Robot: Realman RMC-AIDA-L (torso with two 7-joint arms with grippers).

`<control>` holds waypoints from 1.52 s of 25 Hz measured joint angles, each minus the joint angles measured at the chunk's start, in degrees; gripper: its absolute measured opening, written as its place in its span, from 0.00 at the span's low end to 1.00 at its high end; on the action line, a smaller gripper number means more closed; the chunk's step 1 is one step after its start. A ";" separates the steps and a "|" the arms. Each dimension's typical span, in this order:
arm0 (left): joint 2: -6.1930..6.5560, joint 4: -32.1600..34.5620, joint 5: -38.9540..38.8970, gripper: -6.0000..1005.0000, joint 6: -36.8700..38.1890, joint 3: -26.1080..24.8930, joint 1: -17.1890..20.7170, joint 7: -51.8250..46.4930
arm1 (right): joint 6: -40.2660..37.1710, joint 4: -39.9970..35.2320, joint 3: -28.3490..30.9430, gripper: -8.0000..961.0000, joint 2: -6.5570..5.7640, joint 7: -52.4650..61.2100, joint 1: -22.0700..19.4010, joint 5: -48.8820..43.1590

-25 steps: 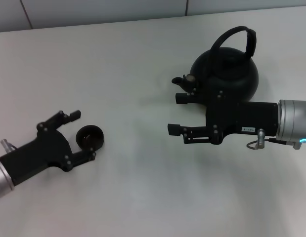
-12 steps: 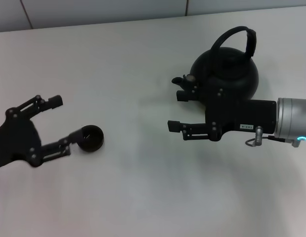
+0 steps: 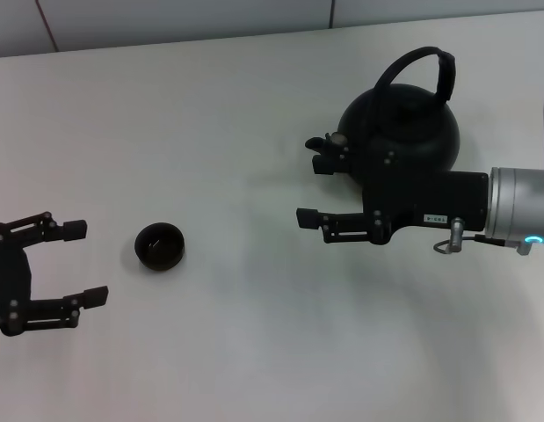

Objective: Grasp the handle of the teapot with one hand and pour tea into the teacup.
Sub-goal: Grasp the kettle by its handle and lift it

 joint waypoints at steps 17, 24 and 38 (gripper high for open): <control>-1.80 -0.13 2.49 0.85 -0.66 -2.01 0.49 0.48 | 0.13 -0.02 0.47 0.85 0.15 -0.12 -0.41 0.00; -2.27 0.05 3.29 0.85 -1.13 -2.10 0.42 0.48 | 0.08 -0.01 0.59 0.85 0.12 -0.23 -0.60 0.00; -2.69 0.13 5.55 0.85 -1.94 -2.21 -0.09 0.39 | 0.12 -0.19 1.32 0.85 0.06 -0.34 -1.15 0.20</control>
